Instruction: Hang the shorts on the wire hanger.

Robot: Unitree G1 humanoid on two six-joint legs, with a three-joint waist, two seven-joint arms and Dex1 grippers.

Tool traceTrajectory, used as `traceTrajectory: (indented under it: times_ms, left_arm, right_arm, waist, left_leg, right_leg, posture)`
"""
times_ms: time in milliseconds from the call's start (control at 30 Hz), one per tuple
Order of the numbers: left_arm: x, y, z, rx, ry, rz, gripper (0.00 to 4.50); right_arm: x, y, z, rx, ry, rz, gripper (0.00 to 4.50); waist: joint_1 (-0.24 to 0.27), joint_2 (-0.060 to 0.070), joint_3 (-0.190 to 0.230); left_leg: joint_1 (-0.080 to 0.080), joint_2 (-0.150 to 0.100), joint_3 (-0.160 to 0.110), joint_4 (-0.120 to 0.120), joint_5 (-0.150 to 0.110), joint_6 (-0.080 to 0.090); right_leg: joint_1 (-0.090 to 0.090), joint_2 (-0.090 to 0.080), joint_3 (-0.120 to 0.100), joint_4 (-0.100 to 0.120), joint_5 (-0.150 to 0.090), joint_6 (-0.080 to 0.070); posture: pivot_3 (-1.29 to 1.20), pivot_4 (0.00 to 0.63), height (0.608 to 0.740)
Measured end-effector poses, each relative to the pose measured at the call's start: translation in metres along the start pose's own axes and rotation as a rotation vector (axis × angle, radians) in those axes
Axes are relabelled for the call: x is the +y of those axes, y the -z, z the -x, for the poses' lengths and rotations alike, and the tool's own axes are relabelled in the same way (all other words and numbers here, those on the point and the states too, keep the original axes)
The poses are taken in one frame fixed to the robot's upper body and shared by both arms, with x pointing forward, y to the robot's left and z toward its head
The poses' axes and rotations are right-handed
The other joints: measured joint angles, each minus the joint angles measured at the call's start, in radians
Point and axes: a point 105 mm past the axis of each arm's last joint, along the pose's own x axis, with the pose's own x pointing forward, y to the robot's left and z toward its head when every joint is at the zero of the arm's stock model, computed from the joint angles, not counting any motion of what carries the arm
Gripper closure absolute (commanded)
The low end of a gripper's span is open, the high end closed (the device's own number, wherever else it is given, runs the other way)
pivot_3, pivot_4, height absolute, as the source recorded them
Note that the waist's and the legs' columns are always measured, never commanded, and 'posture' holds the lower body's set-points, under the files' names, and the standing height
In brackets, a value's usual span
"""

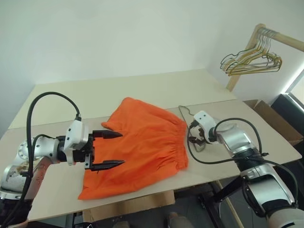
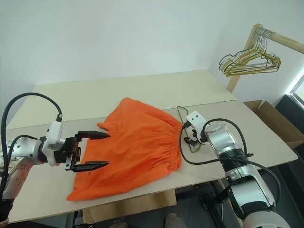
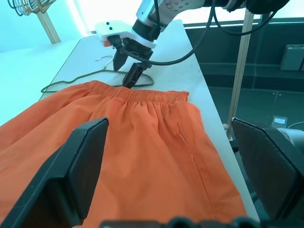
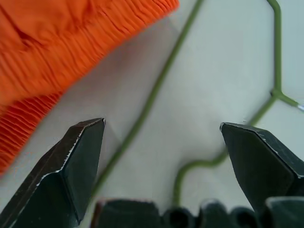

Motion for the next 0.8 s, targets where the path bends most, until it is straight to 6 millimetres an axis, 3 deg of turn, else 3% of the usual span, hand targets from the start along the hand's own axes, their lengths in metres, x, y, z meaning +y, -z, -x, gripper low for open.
traceTrajectory:
  times_ms: [400,533,800]
  left_arm:
    - [-0.001,0.004,-0.005,-0.004,-0.005,0.006,0.02]
    - [-0.003,0.008,-0.006,0.011,-0.002,0.009,0.00]
    - [-0.004,0.010,-0.009,0.008,0.002,0.007,0.00]
  right_arm:
    - [0.015,-0.006,-0.008,-0.036,-0.084,-0.014,0.00]
    - [0.017,-0.006,-0.009,-0.039,-0.110,-0.029,0.85]
    - [0.024,-0.007,-0.014,-0.024,-0.166,-0.054,3.58]
  waist:
    - [-0.027,0.000,0.000]
    - [-0.027,0.000,0.000]
    - [-0.027,-0.001,-0.001]
  left_leg:
    - [0.001,0.000,-0.003,0.001,0.000,0.000]
    - [0.001,0.000,-0.003,0.001,0.000,0.000]
    - [0.003,0.000,-0.003,0.002,0.000,0.000]
  right_leg:
    - [0.001,0.000,0.000,0.001,0.000,0.000]
    - [0.002,0.000,0.000,0.001,0.000,0.000]
    - [0.004,0.001,0.000,0.002,0.001,0.000]
  posture:
    - [-0.05,0.000,0.740]
    - [-0.05,0.000,0.740]
    - [-0.05,0.000,0.740]
